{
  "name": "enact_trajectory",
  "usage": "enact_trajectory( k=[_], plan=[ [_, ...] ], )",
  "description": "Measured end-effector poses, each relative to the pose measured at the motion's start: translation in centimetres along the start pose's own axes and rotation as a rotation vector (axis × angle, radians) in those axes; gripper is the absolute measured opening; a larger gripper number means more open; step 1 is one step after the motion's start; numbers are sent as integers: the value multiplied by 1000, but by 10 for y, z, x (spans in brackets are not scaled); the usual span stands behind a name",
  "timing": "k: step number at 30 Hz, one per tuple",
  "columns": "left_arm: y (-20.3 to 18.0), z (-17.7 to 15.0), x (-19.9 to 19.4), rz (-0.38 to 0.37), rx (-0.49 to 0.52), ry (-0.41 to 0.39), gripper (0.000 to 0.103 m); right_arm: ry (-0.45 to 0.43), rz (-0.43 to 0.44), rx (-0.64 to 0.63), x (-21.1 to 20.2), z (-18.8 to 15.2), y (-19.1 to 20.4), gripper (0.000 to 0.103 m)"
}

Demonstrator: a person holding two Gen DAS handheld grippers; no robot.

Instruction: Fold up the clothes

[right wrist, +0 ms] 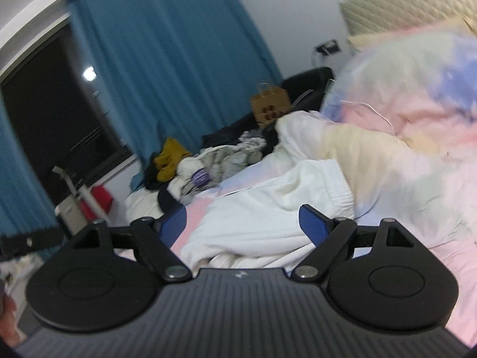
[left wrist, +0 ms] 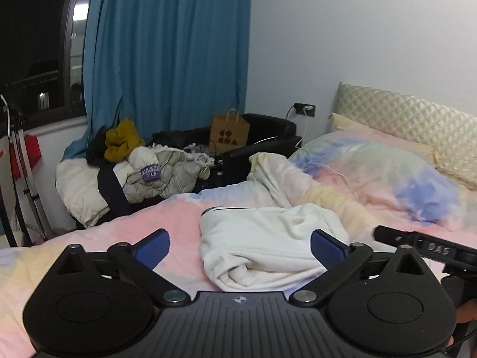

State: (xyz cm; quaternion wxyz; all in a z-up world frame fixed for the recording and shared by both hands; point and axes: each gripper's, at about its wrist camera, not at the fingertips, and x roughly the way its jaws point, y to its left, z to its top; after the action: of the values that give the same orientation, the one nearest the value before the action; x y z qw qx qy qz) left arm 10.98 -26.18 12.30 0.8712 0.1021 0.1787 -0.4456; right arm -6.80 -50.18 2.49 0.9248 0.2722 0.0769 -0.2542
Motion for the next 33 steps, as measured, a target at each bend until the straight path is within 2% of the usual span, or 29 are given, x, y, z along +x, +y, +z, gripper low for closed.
enact_trajectory(
  k=[4, 11, 17, 25, 33],
  plan=[
    [-11, -13, -38, 2, 23, -12, 103, 31, 13, -76, -25, -10, 20, 85],
    [-8, -57, -70, 49, -14, -6, 103, 41, -19, -158, -51, -43, 41, 84],
    [9, -80, -67, 108, -25, 9, 103, 65, -55, -242, -42, -67, 56, 84],
    [19, -89, -47, 128, -6, 20, 103, 56, -111, -293, -28, -81, 60, 84],
    [21, -94, -29, 156, 2, 43, 103, 51, -130, -268, -23, -85, 54, 84]
  ],
)
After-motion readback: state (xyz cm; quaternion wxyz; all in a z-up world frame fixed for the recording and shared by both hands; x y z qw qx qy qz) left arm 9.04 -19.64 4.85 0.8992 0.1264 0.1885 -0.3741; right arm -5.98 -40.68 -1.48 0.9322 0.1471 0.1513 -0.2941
